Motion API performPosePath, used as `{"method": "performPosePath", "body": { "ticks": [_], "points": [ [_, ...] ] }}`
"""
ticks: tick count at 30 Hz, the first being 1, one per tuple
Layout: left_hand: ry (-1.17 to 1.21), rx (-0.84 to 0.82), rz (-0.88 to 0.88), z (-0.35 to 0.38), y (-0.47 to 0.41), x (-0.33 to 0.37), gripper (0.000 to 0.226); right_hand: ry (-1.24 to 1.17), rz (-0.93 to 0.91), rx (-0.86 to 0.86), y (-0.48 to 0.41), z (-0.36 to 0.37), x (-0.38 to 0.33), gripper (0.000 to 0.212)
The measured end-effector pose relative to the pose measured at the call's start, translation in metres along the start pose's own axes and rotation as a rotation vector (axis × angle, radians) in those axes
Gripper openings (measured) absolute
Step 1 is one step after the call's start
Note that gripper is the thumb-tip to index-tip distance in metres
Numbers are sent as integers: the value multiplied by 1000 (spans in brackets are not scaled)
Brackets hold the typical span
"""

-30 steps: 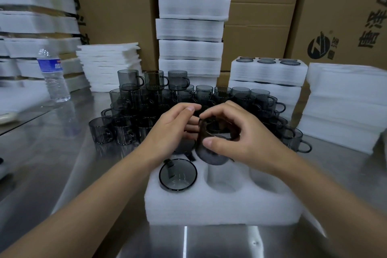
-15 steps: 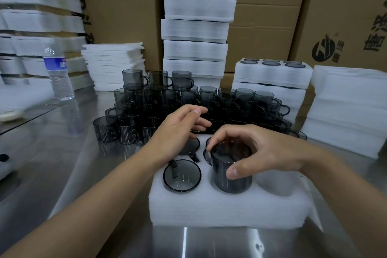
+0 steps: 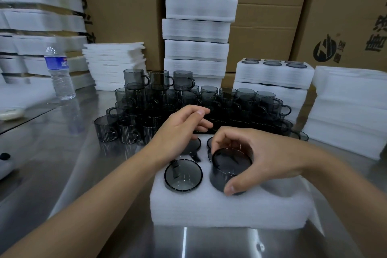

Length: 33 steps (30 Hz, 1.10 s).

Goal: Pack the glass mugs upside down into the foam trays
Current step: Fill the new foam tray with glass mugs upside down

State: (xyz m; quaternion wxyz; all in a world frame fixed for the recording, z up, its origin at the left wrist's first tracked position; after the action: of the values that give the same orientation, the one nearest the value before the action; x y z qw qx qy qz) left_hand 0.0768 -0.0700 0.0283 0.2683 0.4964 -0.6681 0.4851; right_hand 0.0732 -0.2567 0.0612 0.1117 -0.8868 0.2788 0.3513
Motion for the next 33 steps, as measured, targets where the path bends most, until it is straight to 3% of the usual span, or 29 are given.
{"method": "performPosePath", "body": {
  "ticks": [5,10,12,14,17,21,27,33],
  "points": [
    [-62,17,24,1,0,-3,18,52,26,18,-2,5,-3,53],
    [-156,80,36,0,-1,-5,14,-122,-43,365,-10,14,-6,47],
    [-174,118,33,-1,-2,-6,15,-109,-49,418,-13,20,-9,47],
    [-159,145,16,-2,-3,-7,18,-87,-43,396,-14,26,-14,41],
    [-136,138,0,-2,-4,-8,27,-37,-57,332,-15,33,-14,55],
    [-194,97,-5,-2,-6,-12,41,110,36,204,-17,38,-9,56],
    [-234,86,-5,-2,-8,-17,44,206,143,108,-19,38,-6,51],
    [-254,58,-15,-2,-9,-19,44,387,170,46,-21,43,0,59]
  ]
}}
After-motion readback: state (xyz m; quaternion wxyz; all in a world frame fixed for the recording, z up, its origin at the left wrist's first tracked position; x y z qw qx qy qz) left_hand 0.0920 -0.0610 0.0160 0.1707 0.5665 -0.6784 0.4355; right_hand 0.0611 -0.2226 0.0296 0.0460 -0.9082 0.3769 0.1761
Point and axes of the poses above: each hand's wrist, its own y-axis away from the middle knuckle, its own z-axis out of the palm, x = y × z, the point moved 1 cm from there along -y, towards the middle knuckle, and after that the axes turned 8 degrees about -y, right-handed, at the moved point
